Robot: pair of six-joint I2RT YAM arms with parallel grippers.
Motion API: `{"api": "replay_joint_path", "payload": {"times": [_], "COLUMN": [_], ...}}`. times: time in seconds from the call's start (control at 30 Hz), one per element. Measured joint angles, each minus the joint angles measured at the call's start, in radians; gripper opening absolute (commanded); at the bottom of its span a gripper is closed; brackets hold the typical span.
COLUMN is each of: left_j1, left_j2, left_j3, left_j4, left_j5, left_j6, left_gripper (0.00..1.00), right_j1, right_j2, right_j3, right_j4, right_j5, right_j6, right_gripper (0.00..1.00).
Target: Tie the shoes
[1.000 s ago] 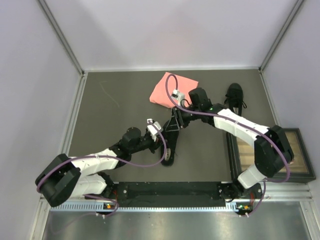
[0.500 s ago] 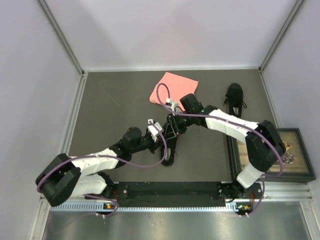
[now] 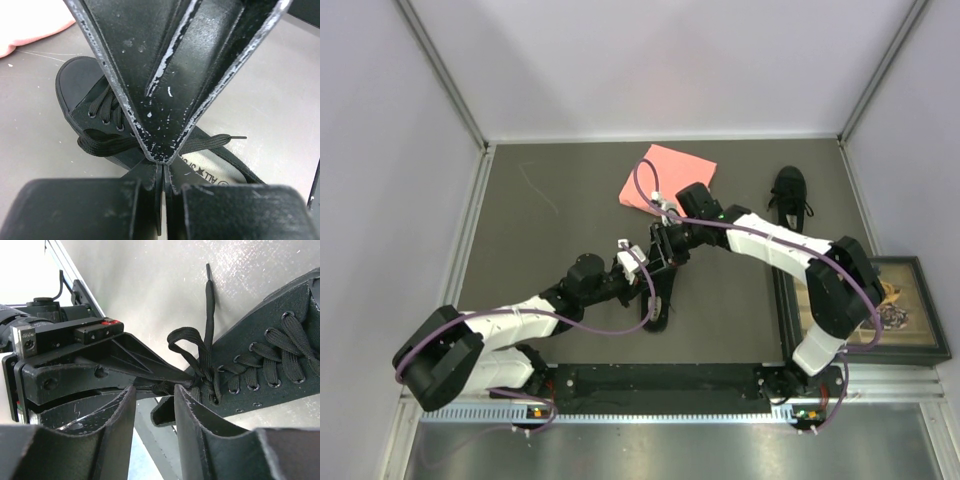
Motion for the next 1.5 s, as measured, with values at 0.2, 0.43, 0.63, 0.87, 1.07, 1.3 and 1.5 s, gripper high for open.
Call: {"api": "replay_joint_path", "payload": {"times": [0.2,0.43,0.63,0.87,1.07,1.3,1.5], "left_j1": [0.000,0.000,0.017,0.036,0.036,0.036,0.030], "left_j2": [0.000,-0.005,-0.188,-0.519,-0.420,-0.266,-0.199], "left_j3": [0.000,0.002,0.002,-0.003,-0.005,-0.039,-0.040], "left_j4": [-0.003,-0.015,-0.168,-0.343,-0.331,-0.185,-0.080], "left_j5": [0.000,-0.008,-0.052,-0.060,0.003,0.091,0.102], "left_j6": [0.005,0.010,0.015,0.063,0.104,0.163,0.226], "left_gripper": [0.00,0.40,0.68,0.57,0.50,0.51,0.47], "right_j1": [0.000,0.000,-0.001,-0.003,-0.024,-0.066,-0.069], "right_j2": [0.011,0.019,0.019,0.014,0.003,-0.024,-0.024], "right_j3": [0.003,0.003,0.002,-0.032,-0.083,-0.119,-0.128], "right_j4": [-0.011,-0.021,-0.018,0.003,0.031,0.069,0.099], "right_j5": [0.002,0.005,0.010,0.007,-0.013,-0.036,-0.061], "right_j6": [0.012,0.014,0.010,0.010,0.027,0.056,0.087], "right_gripper": [0.15,0.00,0.00,0.00,0.00,0.00,0.00]}}
